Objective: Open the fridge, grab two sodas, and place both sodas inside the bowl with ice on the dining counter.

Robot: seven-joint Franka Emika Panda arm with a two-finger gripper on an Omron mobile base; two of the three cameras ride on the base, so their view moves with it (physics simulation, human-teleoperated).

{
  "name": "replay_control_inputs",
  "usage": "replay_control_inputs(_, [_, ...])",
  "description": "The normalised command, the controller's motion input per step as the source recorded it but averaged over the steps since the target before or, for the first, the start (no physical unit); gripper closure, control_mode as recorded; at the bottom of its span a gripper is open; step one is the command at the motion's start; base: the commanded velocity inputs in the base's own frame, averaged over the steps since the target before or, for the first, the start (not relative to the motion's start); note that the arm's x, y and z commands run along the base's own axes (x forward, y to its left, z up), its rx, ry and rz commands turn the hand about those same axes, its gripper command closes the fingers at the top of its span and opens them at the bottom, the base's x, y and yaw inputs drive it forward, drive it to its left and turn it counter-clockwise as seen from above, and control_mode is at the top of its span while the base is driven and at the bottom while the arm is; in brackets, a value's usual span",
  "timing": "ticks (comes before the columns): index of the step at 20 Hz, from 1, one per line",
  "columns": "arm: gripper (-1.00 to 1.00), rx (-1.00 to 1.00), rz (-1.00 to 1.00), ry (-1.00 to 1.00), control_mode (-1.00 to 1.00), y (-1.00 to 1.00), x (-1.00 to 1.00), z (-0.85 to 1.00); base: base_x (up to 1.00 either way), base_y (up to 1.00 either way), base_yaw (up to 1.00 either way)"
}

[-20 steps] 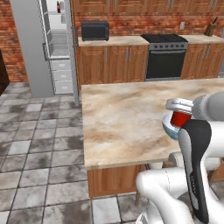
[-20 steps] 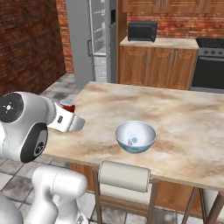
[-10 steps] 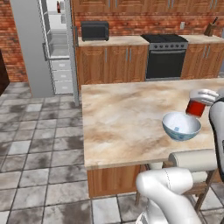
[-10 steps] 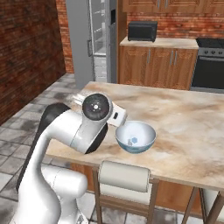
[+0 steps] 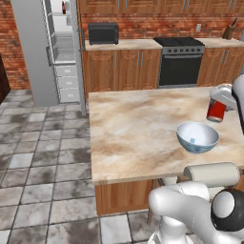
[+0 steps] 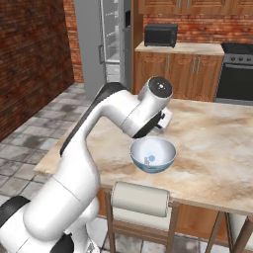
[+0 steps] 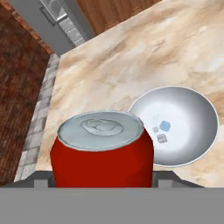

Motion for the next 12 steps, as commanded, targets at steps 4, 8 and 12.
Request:
replay_control_inputs(4, [1.00, 0.01, 0.03, 0.30, -1.00, -0.13, 0.46, -0.35, 0.00, 0.00, 0.00])
replay_control_inputs(8, [1.00, -0.03, 0.00, 0.11, -1.00, 0.00, 0.11, -0.38, 0.00, 0.00, 0.00])
replay_control_inputs(12, [1.00, -0.03, 0.00, 0.07, -1.00, 0.00, 0.00, -0.51, 0.00, 0.00, 0.00])
